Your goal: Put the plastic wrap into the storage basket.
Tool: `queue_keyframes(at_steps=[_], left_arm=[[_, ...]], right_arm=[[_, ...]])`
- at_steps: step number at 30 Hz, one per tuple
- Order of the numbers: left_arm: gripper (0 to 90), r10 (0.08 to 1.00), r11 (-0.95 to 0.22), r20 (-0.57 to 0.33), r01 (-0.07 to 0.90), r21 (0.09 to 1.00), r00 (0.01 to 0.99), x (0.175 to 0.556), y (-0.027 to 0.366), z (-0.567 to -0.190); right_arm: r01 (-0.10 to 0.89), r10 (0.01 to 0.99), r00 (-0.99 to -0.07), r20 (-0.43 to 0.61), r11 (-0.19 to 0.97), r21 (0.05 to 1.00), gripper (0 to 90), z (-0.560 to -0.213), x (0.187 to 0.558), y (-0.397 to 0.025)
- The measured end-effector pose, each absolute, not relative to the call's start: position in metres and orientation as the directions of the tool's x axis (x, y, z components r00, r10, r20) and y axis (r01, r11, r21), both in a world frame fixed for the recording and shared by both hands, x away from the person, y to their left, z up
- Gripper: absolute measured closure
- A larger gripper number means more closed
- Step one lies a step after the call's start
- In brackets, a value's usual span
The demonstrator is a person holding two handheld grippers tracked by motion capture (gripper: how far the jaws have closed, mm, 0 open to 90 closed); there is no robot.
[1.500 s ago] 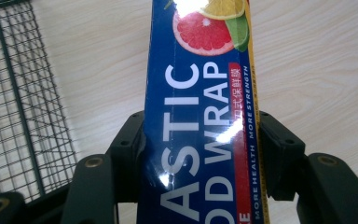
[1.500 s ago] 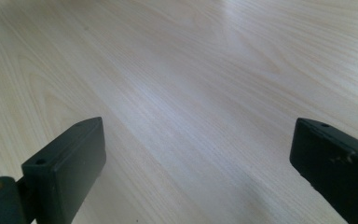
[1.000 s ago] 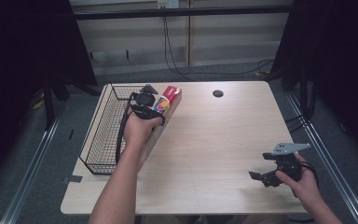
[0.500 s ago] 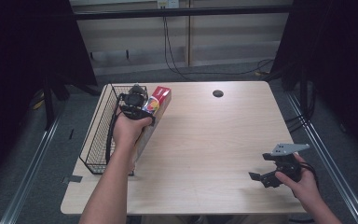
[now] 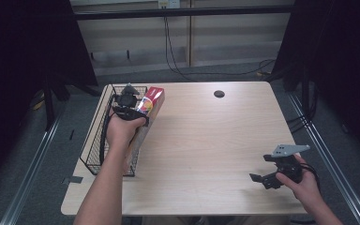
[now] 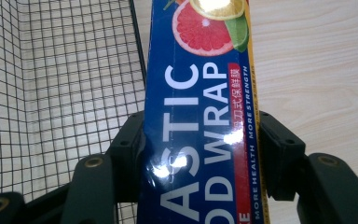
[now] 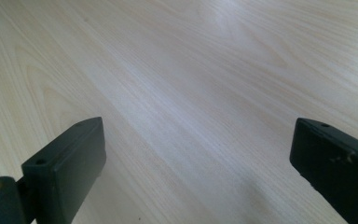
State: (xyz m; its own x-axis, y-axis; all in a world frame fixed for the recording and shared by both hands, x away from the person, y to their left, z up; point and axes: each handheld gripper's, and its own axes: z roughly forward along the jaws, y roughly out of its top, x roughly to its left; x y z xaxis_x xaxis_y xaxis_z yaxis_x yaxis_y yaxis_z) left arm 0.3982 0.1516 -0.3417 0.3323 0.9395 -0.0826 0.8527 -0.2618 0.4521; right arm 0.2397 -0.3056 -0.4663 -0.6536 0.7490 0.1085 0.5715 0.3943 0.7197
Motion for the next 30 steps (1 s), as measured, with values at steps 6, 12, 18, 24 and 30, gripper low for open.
queue_keyframes(at_steps=[6,12,18,24,30], left_arm=[[43.3,0.946,-0.243,-0.085,0.856,0.456,0.313,0.399,0.157,-0.339],[43.3,0.954,-0.219,-0.086,0.862,0.457,0.288,0.398,0.163,-0.338],[43.3,0.961,-0.201,-0.08,0.867,0.456,0.265,0.398,0.17,-0.339],[43.2,0.969,-0.176,-0.076,0.878,0.445,0.233,0.397,0.179,-0.341],[43.3,0.976,-0.161,-0.066,0.885,0.438,0.21,0.396,0.189,-0.342]], right_arm=[[0.572,0.75,-0.653,0.109,0.394,0.72,3.4,-0.466,0.24,-0.306],[0.573,0.749,-0.653,0.111,0.393,0.719,3.4,-0.466,0.239,-0.306],[0.573,0.752,-0.651,0.108,0.393,0.72,3.4,-0.466,0.239,-0.307],[0.573,0.751,-0.651,0.107,0.394,0.719,3.4,-0.466,0.239,-0.306],[0.573,0.75,-0.653,0.108,0.395,0.718,3.4,-0.466,0.239,-0.307]])
